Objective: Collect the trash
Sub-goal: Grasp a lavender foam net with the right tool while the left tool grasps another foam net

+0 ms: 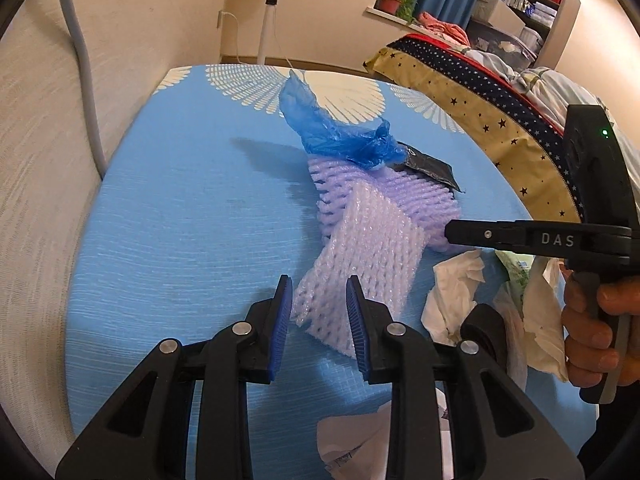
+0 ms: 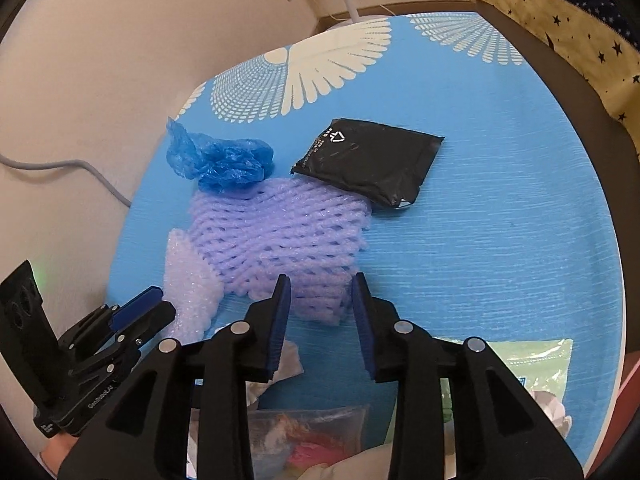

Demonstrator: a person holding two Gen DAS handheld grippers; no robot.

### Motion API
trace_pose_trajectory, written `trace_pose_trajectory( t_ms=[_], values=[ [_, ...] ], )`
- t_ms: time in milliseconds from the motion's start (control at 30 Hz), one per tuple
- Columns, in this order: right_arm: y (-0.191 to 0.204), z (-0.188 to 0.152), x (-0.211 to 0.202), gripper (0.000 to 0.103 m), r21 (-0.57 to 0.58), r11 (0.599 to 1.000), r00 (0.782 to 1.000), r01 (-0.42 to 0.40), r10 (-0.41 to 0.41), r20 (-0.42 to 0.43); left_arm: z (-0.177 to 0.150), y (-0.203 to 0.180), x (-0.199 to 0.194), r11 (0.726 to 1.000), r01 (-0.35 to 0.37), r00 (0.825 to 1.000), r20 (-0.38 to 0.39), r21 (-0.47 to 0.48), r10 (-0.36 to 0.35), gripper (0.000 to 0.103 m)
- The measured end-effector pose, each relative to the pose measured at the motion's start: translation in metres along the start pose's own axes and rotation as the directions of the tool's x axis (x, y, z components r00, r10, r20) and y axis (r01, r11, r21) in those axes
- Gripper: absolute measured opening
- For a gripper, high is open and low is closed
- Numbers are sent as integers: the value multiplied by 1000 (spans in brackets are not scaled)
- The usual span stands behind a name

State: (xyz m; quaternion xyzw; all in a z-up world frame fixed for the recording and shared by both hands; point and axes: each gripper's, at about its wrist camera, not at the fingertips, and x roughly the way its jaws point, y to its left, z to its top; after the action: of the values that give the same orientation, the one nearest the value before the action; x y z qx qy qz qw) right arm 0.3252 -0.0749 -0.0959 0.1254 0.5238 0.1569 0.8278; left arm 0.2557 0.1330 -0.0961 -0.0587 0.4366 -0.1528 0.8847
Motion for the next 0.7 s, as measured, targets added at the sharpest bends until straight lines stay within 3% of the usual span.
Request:
trace_pose_trajectory(
  t_ms=[100, 167, 233, 600, 700],
  values=[
    [4, -2, 0, 13, -19, 1000, 1000, -10, 10, -6, 2, -1, -1, 1000, -4, 1000, -14, 12, 5, 15],
    [8, -2, -4, 11, -36, 999, 1000, -14, 14, 2, 3, -1, -4, 1000, -14, 1000, -17, 21, 15, 3],
    [12, -3, -11, 10, -48, 998, 999, -27, 28, 17, 5, -1, -9, 1000, -18, 1000, -11, 19, 19, 0],
    [30, -7, -83, 9, -127, 991, 991, -47, 63, 120, 8, -15, -38, 998, -37, 998, 48, 46, 34, 0],
    [36, -7, -108, 9, -158, 987, 986, -34, 59, 158, 4, -15, -35, 999, -16, 1000, 27, 51, 15, 6]
  ],
)
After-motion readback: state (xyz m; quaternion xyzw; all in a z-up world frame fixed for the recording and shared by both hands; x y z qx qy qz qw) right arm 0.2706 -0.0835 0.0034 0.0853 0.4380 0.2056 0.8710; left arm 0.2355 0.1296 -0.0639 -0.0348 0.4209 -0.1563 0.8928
